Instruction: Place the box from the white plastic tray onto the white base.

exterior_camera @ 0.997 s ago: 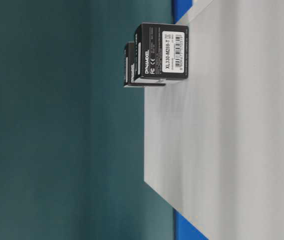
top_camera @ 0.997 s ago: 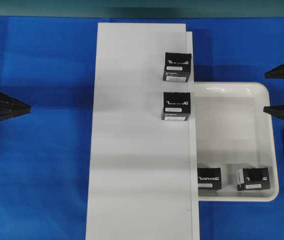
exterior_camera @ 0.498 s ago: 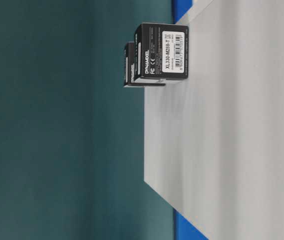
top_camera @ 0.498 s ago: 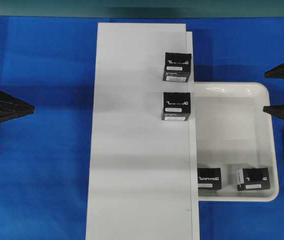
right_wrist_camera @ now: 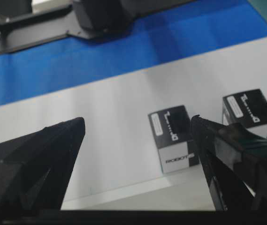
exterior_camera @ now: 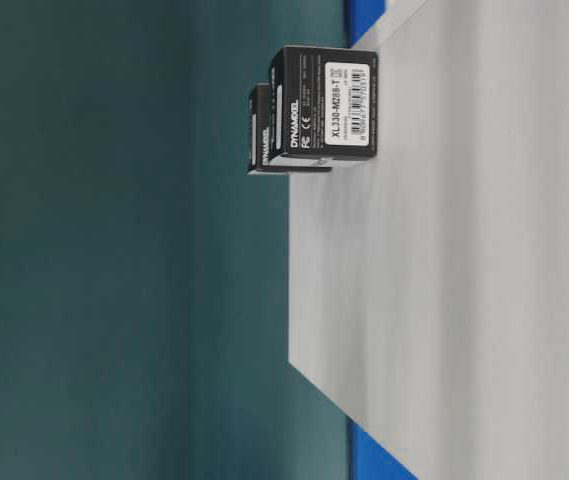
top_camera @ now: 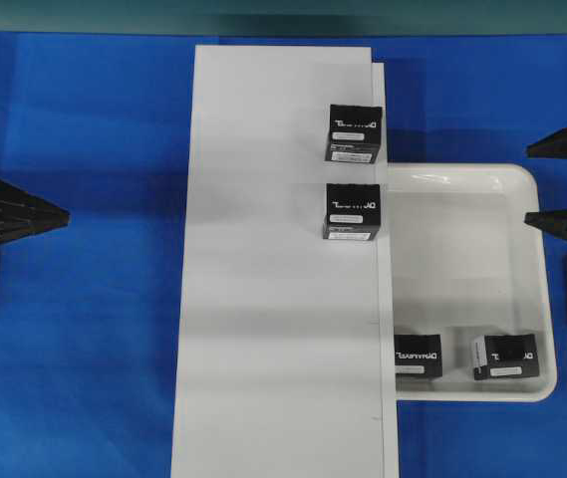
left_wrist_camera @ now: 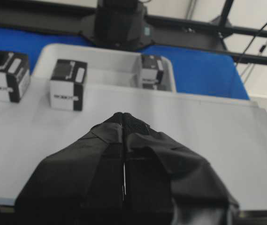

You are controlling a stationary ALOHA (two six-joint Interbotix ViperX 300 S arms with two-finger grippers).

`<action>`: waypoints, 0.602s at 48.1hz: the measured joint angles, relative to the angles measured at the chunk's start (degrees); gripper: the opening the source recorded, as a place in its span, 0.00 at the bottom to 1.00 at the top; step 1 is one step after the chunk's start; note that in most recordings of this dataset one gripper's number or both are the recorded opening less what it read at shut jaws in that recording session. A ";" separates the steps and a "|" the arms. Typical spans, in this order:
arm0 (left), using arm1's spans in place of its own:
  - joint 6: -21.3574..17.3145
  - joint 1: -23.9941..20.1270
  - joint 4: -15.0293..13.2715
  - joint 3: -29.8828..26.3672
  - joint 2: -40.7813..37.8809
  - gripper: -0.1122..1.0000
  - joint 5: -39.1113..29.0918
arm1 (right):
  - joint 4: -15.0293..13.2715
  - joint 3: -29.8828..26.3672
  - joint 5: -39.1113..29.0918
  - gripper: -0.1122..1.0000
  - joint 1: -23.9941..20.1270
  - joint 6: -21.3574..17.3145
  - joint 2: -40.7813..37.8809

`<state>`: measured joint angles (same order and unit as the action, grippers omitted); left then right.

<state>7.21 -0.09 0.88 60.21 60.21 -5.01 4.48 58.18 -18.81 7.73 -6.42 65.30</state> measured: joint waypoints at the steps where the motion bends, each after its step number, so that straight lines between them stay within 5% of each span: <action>1: 0.00 0.00 0.00 0.00 0.00 0.04 0.00 | 0.09 0.09 0.00 0.97 0.00 0.00 0.00; 29: -0.09 0.00 0.00 0.00 0.09 0.04 0.79 | 0.62 5.54 -0.88 0.97 -0.09 -2.02 6.42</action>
<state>7.12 -0.09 0.88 60.21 60.29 -4.22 5.10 63.72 -19.69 7.65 -8.44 71.72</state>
